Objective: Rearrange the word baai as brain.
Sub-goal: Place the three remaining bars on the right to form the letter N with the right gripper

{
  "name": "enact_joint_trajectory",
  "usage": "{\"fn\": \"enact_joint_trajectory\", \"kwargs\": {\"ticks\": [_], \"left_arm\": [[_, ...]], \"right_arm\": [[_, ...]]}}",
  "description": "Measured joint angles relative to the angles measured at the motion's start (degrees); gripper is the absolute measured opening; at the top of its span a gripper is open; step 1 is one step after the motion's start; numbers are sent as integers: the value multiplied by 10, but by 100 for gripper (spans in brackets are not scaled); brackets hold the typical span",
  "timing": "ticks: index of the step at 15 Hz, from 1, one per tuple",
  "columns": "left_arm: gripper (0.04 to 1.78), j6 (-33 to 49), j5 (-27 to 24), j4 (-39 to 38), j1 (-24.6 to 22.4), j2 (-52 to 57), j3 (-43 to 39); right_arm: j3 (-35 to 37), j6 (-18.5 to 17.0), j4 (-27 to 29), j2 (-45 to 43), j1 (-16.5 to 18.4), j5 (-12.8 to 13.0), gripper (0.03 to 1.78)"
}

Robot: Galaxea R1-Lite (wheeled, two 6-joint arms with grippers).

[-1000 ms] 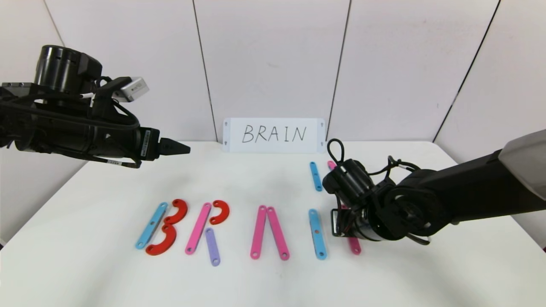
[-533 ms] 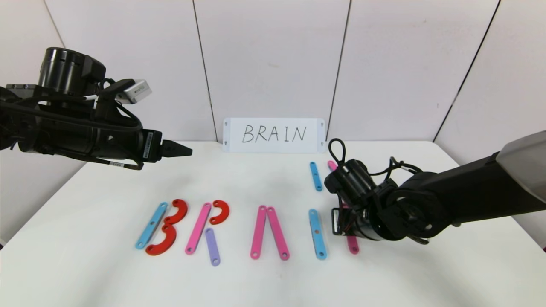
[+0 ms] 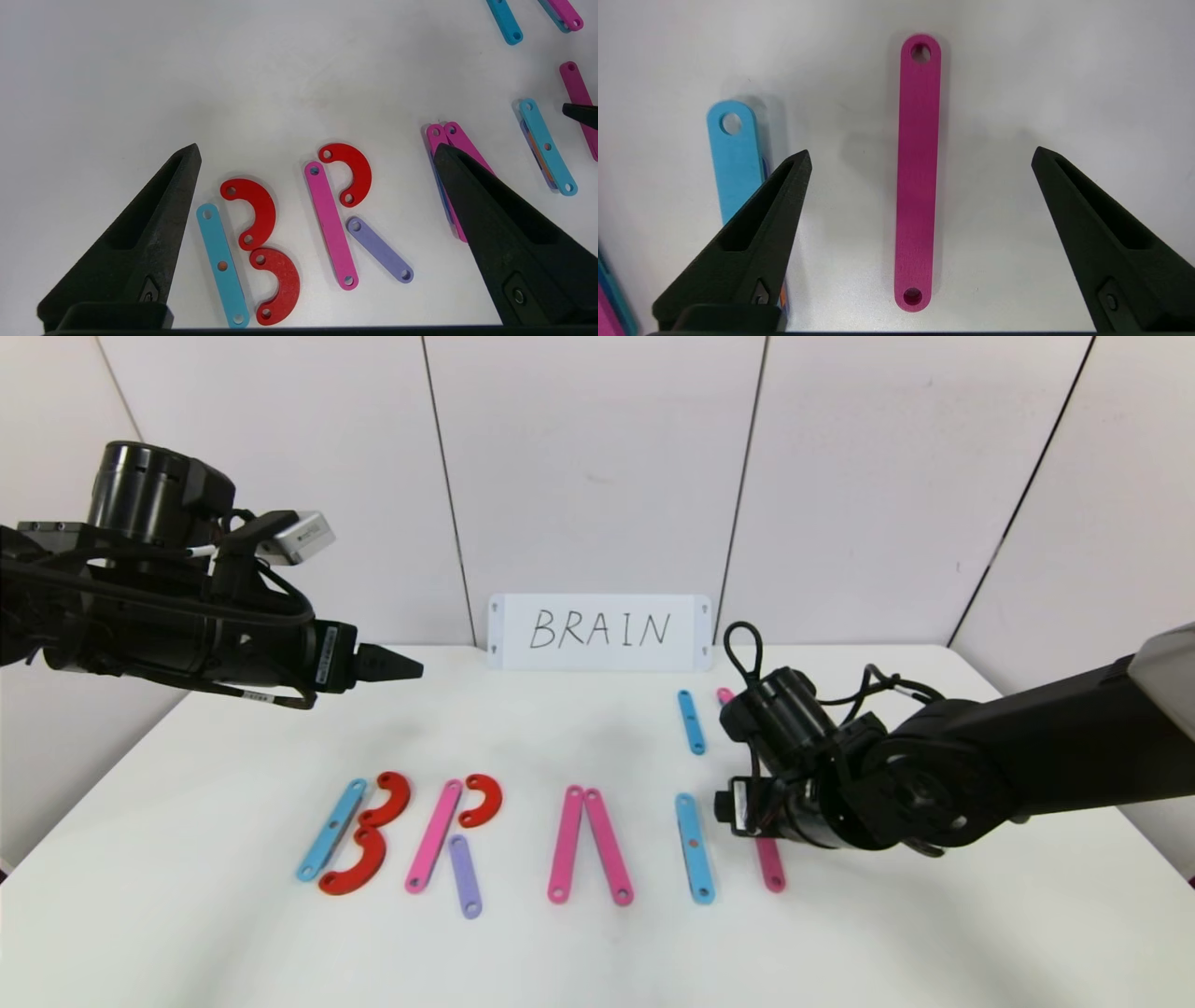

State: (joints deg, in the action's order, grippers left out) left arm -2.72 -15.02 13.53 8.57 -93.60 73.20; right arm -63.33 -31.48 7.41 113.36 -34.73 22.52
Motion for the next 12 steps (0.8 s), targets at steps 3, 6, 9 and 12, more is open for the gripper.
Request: {"fn": "enact_joint_trajectory", "kwargs": {"ticks": [3,6,9,12], "left_arm": [[174,0,-1,0,0,0,0],[174,0,-1,0,0,0,0],[174,0,-1,0,0,-2,0],[174,0,-1,-1,0,-5,1]], "right_arm": [[-22,46,-38,-3,5,-10,174],[-64,113,-70,12,10,-52,174],[-135,143,-71,52,22,-63,174],[-198,155,-71,105,35,-73,174]]}}
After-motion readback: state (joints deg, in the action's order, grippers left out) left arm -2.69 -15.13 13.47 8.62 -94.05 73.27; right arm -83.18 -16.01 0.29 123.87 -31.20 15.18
